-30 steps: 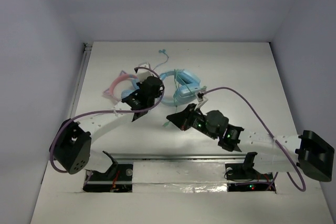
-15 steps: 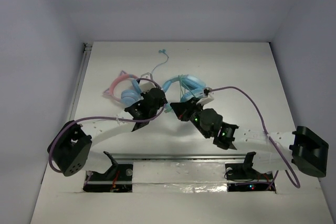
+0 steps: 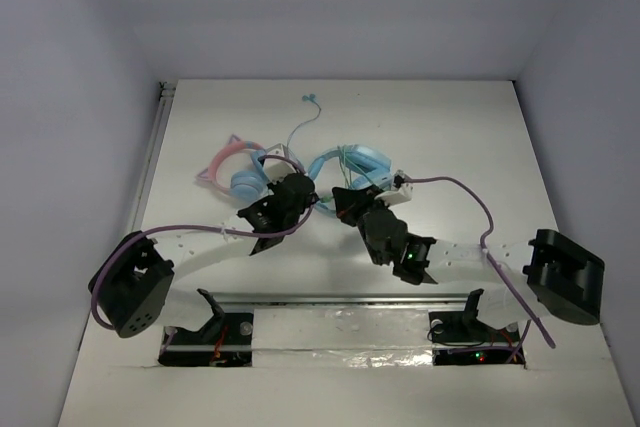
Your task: Wrap the headphones
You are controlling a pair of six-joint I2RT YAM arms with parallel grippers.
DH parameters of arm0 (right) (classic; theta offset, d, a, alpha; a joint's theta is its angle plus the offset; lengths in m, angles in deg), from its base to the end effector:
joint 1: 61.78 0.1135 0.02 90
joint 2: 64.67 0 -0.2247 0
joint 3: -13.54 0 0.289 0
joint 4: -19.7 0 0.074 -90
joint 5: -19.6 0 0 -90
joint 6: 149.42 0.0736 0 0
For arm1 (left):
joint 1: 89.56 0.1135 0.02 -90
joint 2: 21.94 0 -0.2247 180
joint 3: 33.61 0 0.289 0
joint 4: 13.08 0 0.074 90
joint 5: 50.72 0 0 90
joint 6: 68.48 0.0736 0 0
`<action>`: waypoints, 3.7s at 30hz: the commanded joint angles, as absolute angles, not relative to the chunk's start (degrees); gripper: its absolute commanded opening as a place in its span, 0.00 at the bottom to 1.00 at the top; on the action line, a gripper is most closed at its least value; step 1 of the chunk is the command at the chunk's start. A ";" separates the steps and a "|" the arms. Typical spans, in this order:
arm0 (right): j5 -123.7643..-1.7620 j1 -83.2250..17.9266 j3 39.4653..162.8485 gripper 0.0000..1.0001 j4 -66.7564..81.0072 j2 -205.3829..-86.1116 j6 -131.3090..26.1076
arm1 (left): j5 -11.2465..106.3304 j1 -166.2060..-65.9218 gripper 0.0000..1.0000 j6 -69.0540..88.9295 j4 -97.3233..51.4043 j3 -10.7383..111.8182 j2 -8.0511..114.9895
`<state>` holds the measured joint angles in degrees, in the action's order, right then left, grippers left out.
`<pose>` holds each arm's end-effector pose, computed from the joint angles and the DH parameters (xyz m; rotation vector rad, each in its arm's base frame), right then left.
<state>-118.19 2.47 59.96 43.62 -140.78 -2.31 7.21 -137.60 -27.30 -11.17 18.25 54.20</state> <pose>0.1968 0.2825 0.1761 0.5390 1.6339 0.9124 0.2669 -0.2384 0.1609 -0.3805 1.9065 -0.5926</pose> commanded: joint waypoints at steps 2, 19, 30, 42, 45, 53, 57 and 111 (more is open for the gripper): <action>-128.06 2.21 63.83 0.01 43.95 -143.67 -0.18 | 6.32 -139.57 0.00 -28.49 -8.54 19.59 51.45; -117.61 2.21 73.17 0.07 28.99 -156.60 -2.37 | 2.01 -140.10 0.00 -21.20 -13.46 27.23 56.20; -98.90 2.21 70.08 0.34 20.56 -153.18 -0.70 | 10.18 -134.56 0.00 -19.44 -12.49 27.94 59.01; -89.13 2.73 71.57 0.62 10.72 -148.60 -5.01 | 13.17 -132.29 0.00 -18.65 -11.79 26.80 61.03; -87.72 3.44 72.81 0.62 7.90 -146.94 -6.24 | 14.23 -131.58 0.00 -18.65 -11.18 26.71 61.38; -81.57 3.44 74.65 0.61 4.91 -139.91 -9.05 | 15.73 -131.58 0.00 -18.65 -10.74 27.59 63.23; -80.95 3.44 74.39 0.56 5.17 -133.85 -9.84 | 16.43 -131.58 0.00 -18.56 -10.47 27.59 63.40; -133.69 3.44 74.66 1.00 -15.23 -79.87 -27.24 | 15.99 -135.18 0.99 -9.86 -28.22 21.35 11.20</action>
